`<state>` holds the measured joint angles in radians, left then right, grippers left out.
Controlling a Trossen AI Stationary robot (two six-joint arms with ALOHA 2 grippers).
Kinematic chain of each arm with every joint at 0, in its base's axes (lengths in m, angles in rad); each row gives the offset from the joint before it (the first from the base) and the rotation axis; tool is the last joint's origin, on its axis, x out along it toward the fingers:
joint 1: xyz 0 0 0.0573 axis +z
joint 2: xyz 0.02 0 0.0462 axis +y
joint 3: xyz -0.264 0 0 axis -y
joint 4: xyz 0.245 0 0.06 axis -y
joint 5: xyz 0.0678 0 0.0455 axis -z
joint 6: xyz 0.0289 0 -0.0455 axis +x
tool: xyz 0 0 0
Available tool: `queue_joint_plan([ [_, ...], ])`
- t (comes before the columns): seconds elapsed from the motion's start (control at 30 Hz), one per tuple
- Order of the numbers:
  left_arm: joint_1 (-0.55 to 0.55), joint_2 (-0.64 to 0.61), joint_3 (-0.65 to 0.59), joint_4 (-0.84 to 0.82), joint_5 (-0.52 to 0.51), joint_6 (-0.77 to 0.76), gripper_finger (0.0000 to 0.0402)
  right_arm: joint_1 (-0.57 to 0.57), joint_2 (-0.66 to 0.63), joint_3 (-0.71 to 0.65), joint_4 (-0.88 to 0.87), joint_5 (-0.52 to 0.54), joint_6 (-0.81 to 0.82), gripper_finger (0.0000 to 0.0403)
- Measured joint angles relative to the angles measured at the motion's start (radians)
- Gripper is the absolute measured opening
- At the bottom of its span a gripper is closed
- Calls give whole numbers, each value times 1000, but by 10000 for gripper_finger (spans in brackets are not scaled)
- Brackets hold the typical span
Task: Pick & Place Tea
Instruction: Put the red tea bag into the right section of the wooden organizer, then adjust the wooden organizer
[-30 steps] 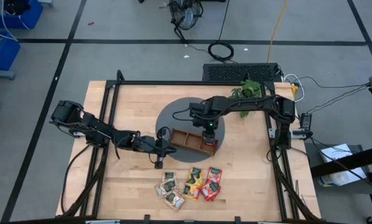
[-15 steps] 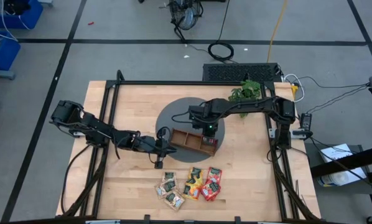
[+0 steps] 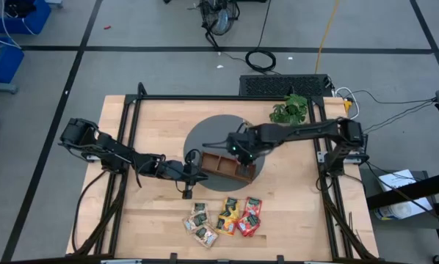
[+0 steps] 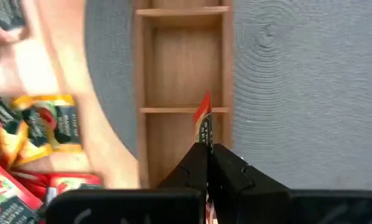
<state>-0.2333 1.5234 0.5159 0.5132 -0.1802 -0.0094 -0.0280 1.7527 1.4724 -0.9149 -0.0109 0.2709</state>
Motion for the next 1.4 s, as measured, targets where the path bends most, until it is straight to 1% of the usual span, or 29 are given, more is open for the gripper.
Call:
queue_joint_plan([
  [0.1, -4, 0, 0, -3, 0, -1, 35, 32, -67, -96, 114, 45, 52, 1],
  [0.23, -10, 0, 0, 5, 0, -1, 35, 51, -174, -270, 312, 85, 108, 0],
  [0.33, -10, 0, 0, 16, 0, 0, 35, 50, -241, -390, 442, 73, 140, 0],
  [0.47, -5, 0, 0, 17, -1, 6, 35, 48, -279, -480, 470, 62, 162, 0],
  [0.83, 6, 0, 0, 22, -3, 7, 35, 47, -285, -490, 452, 59, 110, 0],
  [0.93, 6, 0, 0, 22, -3, 7, 35, 43, -285, -490, 456, 58, 82, 7],
  [1.07, 6, 0, 0, 22, -3, 6, 35, 15, -285, -490, 455, -15, 81, 29],
  [1.1, 6, 0, 0, 22, -3, 6, 35, 12, -285, -490, 455, -18, 80, 36],
  [1.27, 6, 0, 0, 22, -3, 19, 35, 7, -285, -490, 469, -15, 50, 85],
  [1.4, 6, 0, 0, 22, -14, 52, 35, 0, -310, -490, 531, 33, -3, 119],
])
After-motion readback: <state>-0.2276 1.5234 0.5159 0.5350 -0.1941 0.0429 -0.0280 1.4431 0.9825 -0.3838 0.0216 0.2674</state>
